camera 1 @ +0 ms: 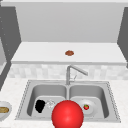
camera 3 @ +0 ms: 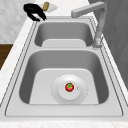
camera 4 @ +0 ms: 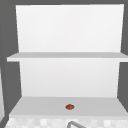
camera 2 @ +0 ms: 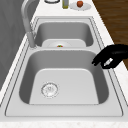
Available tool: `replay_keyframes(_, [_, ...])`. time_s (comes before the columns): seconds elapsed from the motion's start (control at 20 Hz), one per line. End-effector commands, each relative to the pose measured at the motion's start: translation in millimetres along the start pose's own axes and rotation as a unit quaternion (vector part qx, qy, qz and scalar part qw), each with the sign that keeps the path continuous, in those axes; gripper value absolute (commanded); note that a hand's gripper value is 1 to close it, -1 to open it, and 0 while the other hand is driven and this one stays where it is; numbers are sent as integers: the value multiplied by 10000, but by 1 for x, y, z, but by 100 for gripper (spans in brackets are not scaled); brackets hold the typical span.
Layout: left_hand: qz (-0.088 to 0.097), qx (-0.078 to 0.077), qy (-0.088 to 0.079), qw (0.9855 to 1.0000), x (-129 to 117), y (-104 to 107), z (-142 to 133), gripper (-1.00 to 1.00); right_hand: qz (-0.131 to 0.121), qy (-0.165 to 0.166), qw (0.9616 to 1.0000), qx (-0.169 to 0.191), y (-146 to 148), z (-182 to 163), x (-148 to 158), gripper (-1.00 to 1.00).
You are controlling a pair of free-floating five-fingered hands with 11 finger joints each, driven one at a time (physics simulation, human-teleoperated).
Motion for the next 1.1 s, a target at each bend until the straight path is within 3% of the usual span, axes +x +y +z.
replay_keyframes(0.0, [0,0,0,10000,0,0,0,0,36,-155,9995,257,-2,-17,-11,-100])
replay_keyframes(0.5, [0,0,0,10000,0,0,0,0,-263,-328,9991,-114,19,-25,-42,-100])
replay_keyframes(1.05, [0,0,0,10000,0,0,0,0,-381,-324,9981,-366,15,-32,-40,-100])
